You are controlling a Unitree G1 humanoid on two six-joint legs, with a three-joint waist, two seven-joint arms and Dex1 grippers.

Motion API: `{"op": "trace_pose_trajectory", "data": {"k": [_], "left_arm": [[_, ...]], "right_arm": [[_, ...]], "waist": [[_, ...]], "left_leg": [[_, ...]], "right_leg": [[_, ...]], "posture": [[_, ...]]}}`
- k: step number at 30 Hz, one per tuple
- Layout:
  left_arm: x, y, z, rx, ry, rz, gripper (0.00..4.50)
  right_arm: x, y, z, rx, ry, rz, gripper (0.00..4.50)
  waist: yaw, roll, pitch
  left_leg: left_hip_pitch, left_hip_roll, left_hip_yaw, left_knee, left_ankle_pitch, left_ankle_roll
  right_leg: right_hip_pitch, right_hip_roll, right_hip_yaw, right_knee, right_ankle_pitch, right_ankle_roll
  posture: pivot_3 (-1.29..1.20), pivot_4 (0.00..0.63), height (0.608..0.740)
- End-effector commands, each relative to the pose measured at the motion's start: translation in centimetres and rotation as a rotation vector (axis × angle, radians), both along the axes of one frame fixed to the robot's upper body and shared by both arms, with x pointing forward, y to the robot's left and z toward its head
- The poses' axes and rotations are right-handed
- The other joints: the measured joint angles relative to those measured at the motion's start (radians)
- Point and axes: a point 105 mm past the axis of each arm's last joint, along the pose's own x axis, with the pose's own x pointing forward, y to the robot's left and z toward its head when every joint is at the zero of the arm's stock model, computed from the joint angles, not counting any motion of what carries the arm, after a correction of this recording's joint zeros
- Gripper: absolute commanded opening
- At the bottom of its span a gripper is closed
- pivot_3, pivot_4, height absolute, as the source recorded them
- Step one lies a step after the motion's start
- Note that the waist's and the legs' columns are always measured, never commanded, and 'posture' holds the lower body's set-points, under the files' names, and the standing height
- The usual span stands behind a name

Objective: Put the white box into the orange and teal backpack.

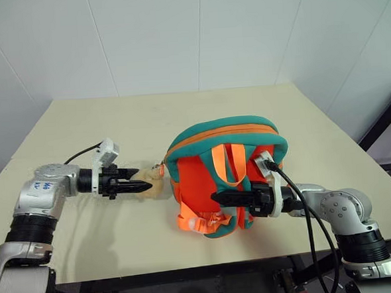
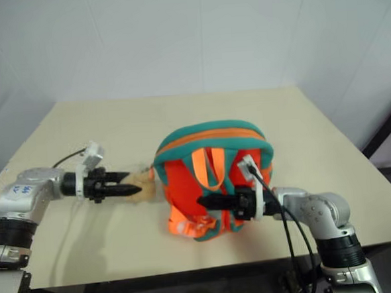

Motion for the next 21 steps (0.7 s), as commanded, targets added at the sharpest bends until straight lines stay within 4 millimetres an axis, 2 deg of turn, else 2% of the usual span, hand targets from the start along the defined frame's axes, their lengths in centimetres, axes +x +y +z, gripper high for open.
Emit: {"op": "trace_pose_trajectory", "data": {"k": [1,4,8,10,14,17,21], "left_arm": [[0.7,-1.2,-1.6,-0.006,-0.038,0.046,2.17],[0.7,-2.6,-2.0,-0.04,-0.081,0.029,2.17],[0.8,-2.5,-2.9,-0.019,-0.098,0.069,2.17],[0.6,-2.4,-2.1,-0.07,-0.106,0.064,2.17],[0.4,-2.0,0.7,-0.199,-0.154,0.068,3.47],[-0.4,-1.7,1.5,-0.155,-0.205,0.033,4.44],[-2.2,-0.7,1.8,-0.057,-0.216,-0.011,4.5]], "right_arm": [[-0.5,0.2,1.2,0.037,-0.034,0.022,0.06],[-0.5,0.2,1.2,0.04,-0.032,0.022,0.06],[-0.6,0.3,1.2,0.043,-0.03,0.023,0.06],[-0.6,0.4,1.2,0.043,-0.032,0.026,0.06],[-0.5,0.5,1.5,0.047,-0.055,0.016,0.06],[-0.4,0.3,1.8,0.031,-0.089,0.004,1.1],[-0.7,-0.7,2.6,-0.069,-0.289,-0.036,2.47]], "waist": [[0.0,0.0,0.0],[0.0,0.0,0.0],[0.001,0.0,0.0],[0.001,0.0,0.0],[-0.001,0.0,0.0],[-0.001,0.0,0.0],[-0.002,0.0,0.0]], "left_leg": [[0.0,0.0,0.0,0.0,0.0,0.0],[-0.001,0.0,0.0,0.001,0.0,0.0],[0.0,0.0,0.0,0.001,0.0,0.0],[0.0,0.0,0.0,0.001,0.0,0.0],[0.0,0.0,0.0,0.001,0.0,0.0],[-0.001,0.0,0.0,0.0,0.0,0.0],[-0.001,0.0,0.001,-0.001,0.0,0.0]], "right_leg": [[0.0,0.0,0.0,0.0,0.0,0.0],[0.0,0.0,0.0,0.0,0.0,0.0],[0.0,0.0,0.0,0.0,0.001,0.001],[0.001,0.0,0.0,0.0,0.001,0.001],[0.0,0.0,0.0,0.0,0.001,0.001],[0.0,0.0,0.0,0.0,0.001,0.001],[-0.001,0.0,0.0,-0.001,0.001,0.001]], "posture": [[0.0,0.15,0.74],[0.0,0.15,0.74],[0.0,0.15,0.74],[0.0,0.15,0.74],[0.0,0.15,0.74],[0.0,0.15,0.74],[0.0,0.15,0.74]]}}
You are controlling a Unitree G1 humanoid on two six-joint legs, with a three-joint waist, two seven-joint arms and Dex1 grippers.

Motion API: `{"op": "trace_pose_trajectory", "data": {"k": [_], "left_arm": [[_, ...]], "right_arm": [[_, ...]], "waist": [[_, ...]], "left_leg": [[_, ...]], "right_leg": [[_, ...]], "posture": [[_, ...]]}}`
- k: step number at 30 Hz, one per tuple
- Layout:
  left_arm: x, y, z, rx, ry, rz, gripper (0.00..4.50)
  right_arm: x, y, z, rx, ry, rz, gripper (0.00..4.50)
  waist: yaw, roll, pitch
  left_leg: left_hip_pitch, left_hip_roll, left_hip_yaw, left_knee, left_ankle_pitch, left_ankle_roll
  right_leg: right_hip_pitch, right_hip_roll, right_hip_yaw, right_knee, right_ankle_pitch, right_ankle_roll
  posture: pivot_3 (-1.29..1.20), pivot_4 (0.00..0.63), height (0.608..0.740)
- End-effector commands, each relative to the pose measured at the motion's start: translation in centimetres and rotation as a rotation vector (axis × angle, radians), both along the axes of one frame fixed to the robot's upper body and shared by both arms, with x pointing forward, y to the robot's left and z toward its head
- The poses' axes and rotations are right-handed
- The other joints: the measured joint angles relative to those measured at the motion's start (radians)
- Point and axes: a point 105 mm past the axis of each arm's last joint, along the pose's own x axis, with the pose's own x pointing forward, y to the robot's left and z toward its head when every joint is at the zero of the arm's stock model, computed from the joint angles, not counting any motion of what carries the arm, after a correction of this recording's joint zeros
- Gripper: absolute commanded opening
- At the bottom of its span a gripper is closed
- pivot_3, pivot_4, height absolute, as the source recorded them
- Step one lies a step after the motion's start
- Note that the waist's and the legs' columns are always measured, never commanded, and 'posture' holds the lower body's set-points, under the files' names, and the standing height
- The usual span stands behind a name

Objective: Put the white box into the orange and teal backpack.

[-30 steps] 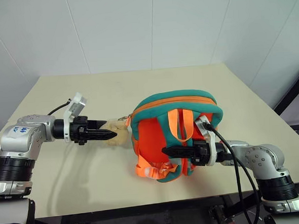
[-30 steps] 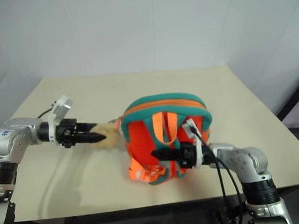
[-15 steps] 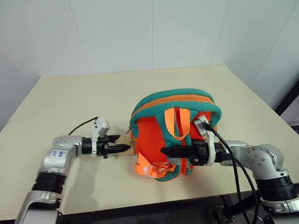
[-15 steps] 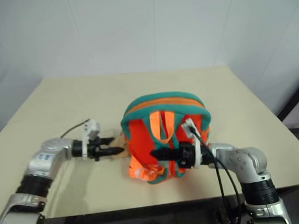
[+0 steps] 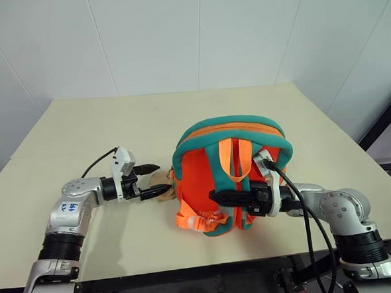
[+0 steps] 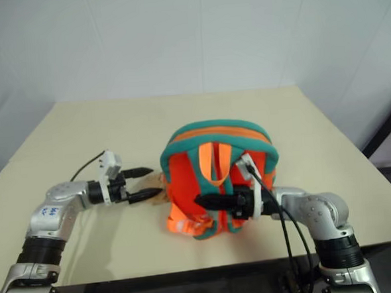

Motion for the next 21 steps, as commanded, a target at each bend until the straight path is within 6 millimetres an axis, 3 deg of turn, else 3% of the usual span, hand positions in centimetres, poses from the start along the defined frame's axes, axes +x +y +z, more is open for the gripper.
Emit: {"op": "trace_pose_trajectory", "data": {"k": [1,6,12,18,21], "left_arm": [[-1.5,0.9,1.3,0.051,-0.045,-0.027,4.5],[-2.2,1.5,1.6,0.088,-0.09,-0.022,4.5],[-2.8,2.0,2.2,0.082,-0.16,-0.033,4.5],[-3.3,3.4,1.1,0.099,-0.158,-0.019,4.5],[-4.1,4.4,0.5,0.116,-0.205,-0.013,4.5]], "right_arm": [[-0.6,-1.1,1.7,-0.089,-0.251,-0.033,2.8],[-0.9,-3.3,0.8,-0.242,-0.423,-0.071,4.47],[-1.1,-7.2,-0.2,-0.381,-0.481,-0.136,4.49],[-1.2,-10.6,-1.0,-0.452,-0.477,-0.226,4.49],[-0.8,-13.0,-0.2,-0.448,-0.57,-0.335,4.49]], "waist": [[0.002,0.0,0.0],[0.009,0.0,0.0],[0.006,0.0,0.0],[0.0,0.0,0.0],[0.001,0.0,0.0]], "left_leg": [[0.0,0.0,0.0,-0.001,0.0,0.0],[0.0,0.0,0.0,-0.001,0.0,0.0],[0.0,0.0,0.001,-0.001,0.0,0.0],[0.001,0.0,0.002,-0.001,-0.001,0.0],[0.001,0.0,0.002,-0.001,-0.001,0.0]], "right_leg": [[0.0,0.0,0.0,-0.001,0.0,0.0],[0.0,0.0,0.0,-0.002,-0.001,-0.001],[0.001,0.0,0.0,-0.003,0.0,-0.001],[0.001,0.0,0.001,-0.003,-0.001,-0.001],[0.001,0.0,0.001,-0.003,-0.001,-0.001]], "posture": [[0.0,0.15,0.74],[0.0,0.15,0.74],[0.0,0.15,0.74],[0.0,0.15,0.74],[0.0,0.15,0.74]]}}
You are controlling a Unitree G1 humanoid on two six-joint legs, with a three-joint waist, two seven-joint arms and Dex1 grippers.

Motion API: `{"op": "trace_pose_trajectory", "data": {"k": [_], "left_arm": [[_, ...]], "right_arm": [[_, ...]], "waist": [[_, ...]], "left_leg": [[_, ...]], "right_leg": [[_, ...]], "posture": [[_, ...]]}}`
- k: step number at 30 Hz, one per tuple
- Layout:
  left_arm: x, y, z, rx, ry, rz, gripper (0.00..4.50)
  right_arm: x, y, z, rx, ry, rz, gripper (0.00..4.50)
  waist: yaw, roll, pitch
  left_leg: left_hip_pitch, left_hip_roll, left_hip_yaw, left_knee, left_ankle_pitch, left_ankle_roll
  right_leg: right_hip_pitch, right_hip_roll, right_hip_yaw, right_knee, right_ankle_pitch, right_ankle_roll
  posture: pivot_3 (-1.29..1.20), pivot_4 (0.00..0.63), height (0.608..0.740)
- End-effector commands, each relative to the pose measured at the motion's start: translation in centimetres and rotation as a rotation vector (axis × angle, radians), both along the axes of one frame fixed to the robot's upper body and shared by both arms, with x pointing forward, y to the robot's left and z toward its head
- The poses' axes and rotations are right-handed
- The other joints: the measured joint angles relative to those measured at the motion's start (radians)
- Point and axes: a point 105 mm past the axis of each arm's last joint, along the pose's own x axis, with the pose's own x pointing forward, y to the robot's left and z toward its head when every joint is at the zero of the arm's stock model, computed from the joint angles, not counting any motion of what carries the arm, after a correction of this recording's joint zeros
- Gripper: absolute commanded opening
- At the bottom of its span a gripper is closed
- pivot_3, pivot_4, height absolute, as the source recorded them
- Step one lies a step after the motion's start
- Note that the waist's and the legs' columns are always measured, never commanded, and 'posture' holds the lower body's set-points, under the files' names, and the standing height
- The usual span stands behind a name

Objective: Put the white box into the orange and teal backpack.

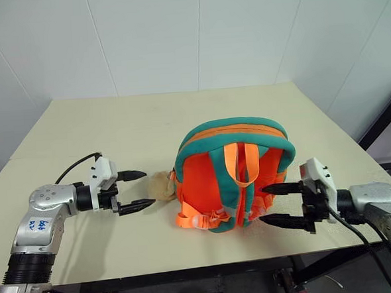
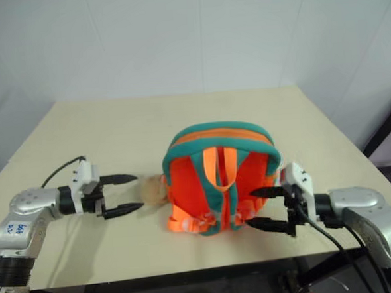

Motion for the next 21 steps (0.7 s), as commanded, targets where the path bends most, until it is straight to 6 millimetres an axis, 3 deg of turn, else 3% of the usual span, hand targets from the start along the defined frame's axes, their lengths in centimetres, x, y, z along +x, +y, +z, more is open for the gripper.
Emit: {"op": "trace_pose_trajectory", "data": {"k": [1,8,14,21], "left_arm": [[-1.0,1.5,0.6,0.026,-0.097,0.007,4.5],[-3.8,2.9,0.4,-0.005,-0.076,0.067,4.5],[-4.4,2.9,0.3,-0.02,-0.084,0.09,4.5],[-5.1,3.3,0.4,-0.003,-0.063,0.099,4.5]], "right_arm": [[0.4,-2.7,2.1,0.006,-0.167,-0.081,4.49],[0.8,-4.8,2.4,-0.013,-0.274,-0.081,4.49],[1.1,-4.4,2.0,-0.038,-0.194,0.011,4.49],[2.8,-6.0,2.2,-0.082,-0.209,-0.022,4.49]], "waist": [[-0.001,0.0,0.0],[-0.002,0.0,0.0],[-0.001,0.0,0.0],[-0.003,0.0,0.0]], "left_leg": [[0.0,0.0,0.001,0.0,0.0,0.0],[0.001,0.0,0.002,0.0,0.0,0.0],[0.002,0.0,0.002,0.001,0.0,0.0],[0.002,0.0,0.003,0.003,0.0,0.0]], "right_leg": [[0.0,0.0,0.0,0.0,0.0,0.0],[0.0,-0.001,0.0,0.0,0.0,0.0],[0.001,-0.001,0.0,0.0,-0.001,-0.004],[0.001,-0.002,0.001,-0.001,-0.001,-0.007]], "posture": [[0.0,0.15,0.74],[0.0,0.15,0.74],[0.0,0.15,0.74],[0.0,0.15,0.74]]}}
